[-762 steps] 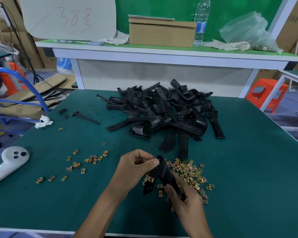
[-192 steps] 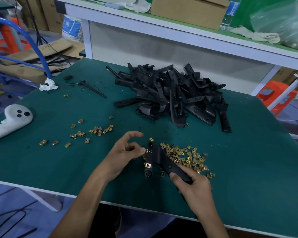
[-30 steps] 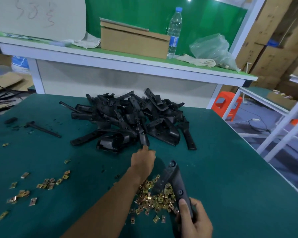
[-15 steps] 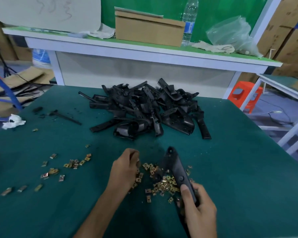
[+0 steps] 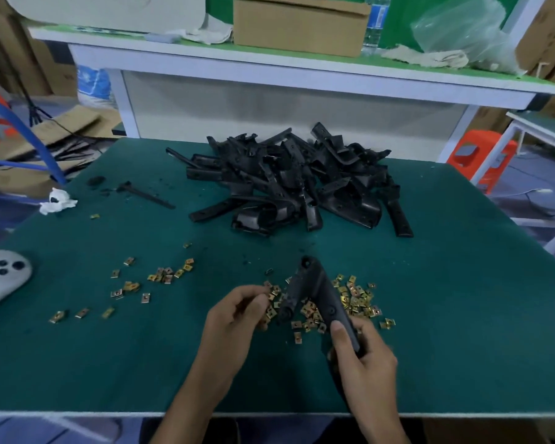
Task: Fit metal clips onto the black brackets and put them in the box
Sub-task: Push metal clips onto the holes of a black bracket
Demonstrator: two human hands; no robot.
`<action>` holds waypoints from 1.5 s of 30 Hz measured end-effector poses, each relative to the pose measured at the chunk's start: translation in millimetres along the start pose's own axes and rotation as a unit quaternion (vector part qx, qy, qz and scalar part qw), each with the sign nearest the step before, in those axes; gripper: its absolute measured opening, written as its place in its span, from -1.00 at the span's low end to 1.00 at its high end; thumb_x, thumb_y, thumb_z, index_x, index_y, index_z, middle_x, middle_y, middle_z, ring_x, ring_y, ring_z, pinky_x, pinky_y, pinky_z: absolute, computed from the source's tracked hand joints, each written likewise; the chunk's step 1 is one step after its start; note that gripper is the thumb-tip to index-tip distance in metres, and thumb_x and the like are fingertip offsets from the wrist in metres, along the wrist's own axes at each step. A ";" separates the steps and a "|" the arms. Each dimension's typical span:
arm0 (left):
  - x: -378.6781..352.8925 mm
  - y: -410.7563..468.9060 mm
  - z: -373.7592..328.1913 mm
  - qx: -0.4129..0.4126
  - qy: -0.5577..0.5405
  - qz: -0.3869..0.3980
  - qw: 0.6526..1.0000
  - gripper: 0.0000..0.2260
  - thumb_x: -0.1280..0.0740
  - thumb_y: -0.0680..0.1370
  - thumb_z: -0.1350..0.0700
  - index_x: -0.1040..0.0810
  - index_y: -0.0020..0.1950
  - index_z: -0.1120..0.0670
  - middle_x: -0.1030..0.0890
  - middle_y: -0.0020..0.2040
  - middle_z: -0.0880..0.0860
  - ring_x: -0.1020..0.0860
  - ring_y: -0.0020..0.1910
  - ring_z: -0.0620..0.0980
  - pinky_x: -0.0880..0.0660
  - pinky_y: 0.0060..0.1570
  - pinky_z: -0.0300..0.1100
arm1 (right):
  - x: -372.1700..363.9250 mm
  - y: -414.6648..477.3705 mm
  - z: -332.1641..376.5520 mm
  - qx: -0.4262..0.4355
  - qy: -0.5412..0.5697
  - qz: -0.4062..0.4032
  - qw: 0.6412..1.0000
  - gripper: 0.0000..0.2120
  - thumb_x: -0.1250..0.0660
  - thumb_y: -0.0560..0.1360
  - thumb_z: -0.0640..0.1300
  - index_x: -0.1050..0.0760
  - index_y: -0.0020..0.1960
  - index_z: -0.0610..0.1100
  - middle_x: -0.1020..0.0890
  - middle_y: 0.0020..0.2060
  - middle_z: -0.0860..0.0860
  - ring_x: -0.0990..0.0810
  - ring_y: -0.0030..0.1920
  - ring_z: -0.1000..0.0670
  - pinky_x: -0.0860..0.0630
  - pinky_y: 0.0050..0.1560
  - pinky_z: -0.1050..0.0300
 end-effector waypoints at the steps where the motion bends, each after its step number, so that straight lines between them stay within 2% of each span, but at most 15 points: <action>1: -1.9 -0.1 0.2 0.005 -0.005 0.006 1.000 -0.76 -0.30 0.65 0.18 -0.65 -0.06 -0.14 -0.62 -0.22 -0.02 -0.57 -0.23 -0.07 -0.57 -0.13 -0.24 | -0.2 -0.6 1.8 0.004 0.000 0.000 1.000 -0.94 -0.36 0.55 0.11 -0.58 -0.03 0.17 -0.62 -0.39 -0.02 -0.57 -0.41 -0.03 -0.46 -0.43 0.12; 4: -6.7 1.1 -0.2 0.011 0.019 0.023 0.999 -0.76 -0.27 0.66 0.16 -0.58 -0.09 -0.15 -0.59 -0.25 -0.02 -0.55 -0.24 -0.06 -0.58 -0.16 -0.19 | -1.2 -0.7 4.6 0.008 0.004 0.003 1.000 -0.96 -0.36 0.56 0.08 -0.58 -0.03 0.16 -0.62 -0.39 -0.02 -0.56 -0.43 0.03 -0.44 -0.45 0.19; 7: -6.1 2.6 -3.8 0.002 0.030 0.013 0.999 -0.78 -0.33 0.64 0.15 -0.63 -0.07 -0.17 -0.63 -0.23 0.01 -0.57 -0.24 -0.08 -0.56 -0.11 -0.21 | -2.4 -0.2 5.2 0.008 0.008 0.008 1.000 -0.96 -0.35 0.56 0.06 -0.58 -0.04 0.17 -0.63 -0.39 -0.02 -0.54 -0.44 0.07 -0.43 -0.47 0.20; 12: -8.9 -1.3 -6.1 0.026 -0.051 0.014 0.998 -0.78 -0.35 0.61 0.22 -0.71 -0.01 -0.09 -0.72 -0.05 0.03 -0.66 -0.01 0.00 -0.58 0.10 -0.12 | -3.5 -0.5 6.3 0.014 0.006 0.013 1.000 -0.91 -0.37 0.59 -0.03 -0.58 -0.07 0.15 -0.61 -0.41 -0.01 -0.51 -0.47 0.11 -0.39 -0.49 0.25; 15: -9.5 -2.4 -6.1 0.041 -0.081 0.004 0.996 -0.78 -0.39 0.58 0.25 -0.71 0.01 -0.07 -0.69 -0.09 0.01 -0.62 -0.08 -0.06 -0.57 0.07 -0.15 | -3.8 -0.3 5.2 0.016 0.007 0.017 1.000 -0.90 -0.38 0.60 -0.05 -0.58 -0.08 0.13 -0.60 -0.42 -0.02 -0.50 -0.47 0.12 -0.39 -0.48 0.25; 21: -9.7 -2.2 -5.9 0.063 -0.102 0.007 0.993 -0.82 -0.44 0.54 0.25 -0.70 -0.01 -0.04 -0.67 -0.13 0.02 -0.62 -0.09 -0.05 -0.55 0.02 -0.19 | -4.7 0.5 3.6 0.022 -0.002 0.026 0.999 -0.92 -0.38 0.60 -0.06 -0.59 -0.07 0.07 -0.58 -0.43 -0.04 -0.49 -0.48 0.10 -0.35 -0.49 0.25; 26: -6.1 -1.0 -6.9 0.063 -0.099 0.014 0.993 -0.81 -0.44 0.53 0.26 -0.69 -0.05 -0.04 -0.67 -0.14 0.05 -0.63 -0.09 -0.01 -0.56 0.09 -0.06 | -5.1 1.1 2.4 0.023 -0.009 0.026 0.999 -0.92 -0.40 0.59 -0.08 -0.60 -0.07 0.06 -0.60 -0.43 0.00 -0.50 -0.47 0.15 -0.36 -0.48 0.28; 32: -5.4 1.1 -7.0 0.069 -0.107 0.033 0.991 -0.80 -0.43 0.53 0.31 -0.67 -0.05 0.00 -0.67 -0.15 0.16 -0.63 -0.12 0.10 -0.57 0.04 0.01 | -5.5 0.2 6.2 0.032 -0.010 0.029 0.999 -0.89 -0.40 0.60 -0.08 -0.60 -0.06 0.12 -0.62 -0.44 0.03 -0.57 -0.44 0.12 -0.39 -0.44 0.33; 37: -4.7 2.7 -9.9 0.073 -0.066 0.071 0.993 -0.80 -0.46 0.51 0.28 -0.67 0.00 -0.03 -0.66 -0.19 0.11 -0.63 -0.16 0.00 -0.55 -0.04 -0.12 | -5.8 0.7 7.9 0.035 -0.013 0.031 0.999 -0.93 -0.41 0.56 -0.06 -0.62 -0.07 0.10 -0.62 -0.43 0.05 -0.60 -0.42 0.11 -0.41 -0.43 0.34; 39: -5.6 4.6 -13.3 0.079 -0.033 0.105 0.991 -0.76 -0.49 0.49 0.25 -0.66 0.03 -0.07 -0.67 -0.20 0.08 -0.63 -0.18 -0.05 -0.53 -0.07 -0.19 | -7.3 0.4 8.0 0.043 -0.023 0.041 0.998 -0.95 -0.41 0.56 -0.04 -0.62 -0.04 0.12 -0.63 -0.42 0.05 -0.59 -0.42 0.08 -0.44 -0.42 0.26; 42: -8.6 6.8 -19.6 0.079 0.026 0.178 0.981 -0.69 -0.52 0.40 0.12 -0.65 0.06 -0.21 -0.69 -0.20 0.06 -0.65 -0.17 -0.09 -0.54 -0.12 -0.32 | -9.5 -0.4 8.6 0.051 -0.028 0.054 0.997 -0.91 -0.37 0.53 0.12 -0.61 -0.02 0.15 -0.63 -0.40 0.03 -0.58 -0.41 0.03 -0.50 -0.36 0.09; 45: -8.4 12.6 -20.3 0.064 0.078 0.198 0.975 -0.72 -0.48 0.48 0.00 -0.61 0.14 -0.27 -0.72 -0.10 0.02 -0.68 -0.07 -0.06 -0.59 -0.01 -0.24 | -9.7 0.6 8.7 0.043 -0.013 0.052 0.998 -0.85 -0.33 0.52 0.18 -0.60 -0.03 0.16 -0.63 -0.41 0.02 -0.59 -0.41 0.07 -0.46 -0.40 0.19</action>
Point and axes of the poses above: each hand's wrist, its own y-axis towards the middle knuckle, its own x-axis out of the back of the hand, z = x × y, the point moved 7 cm from there along y, towards the middle knuckle
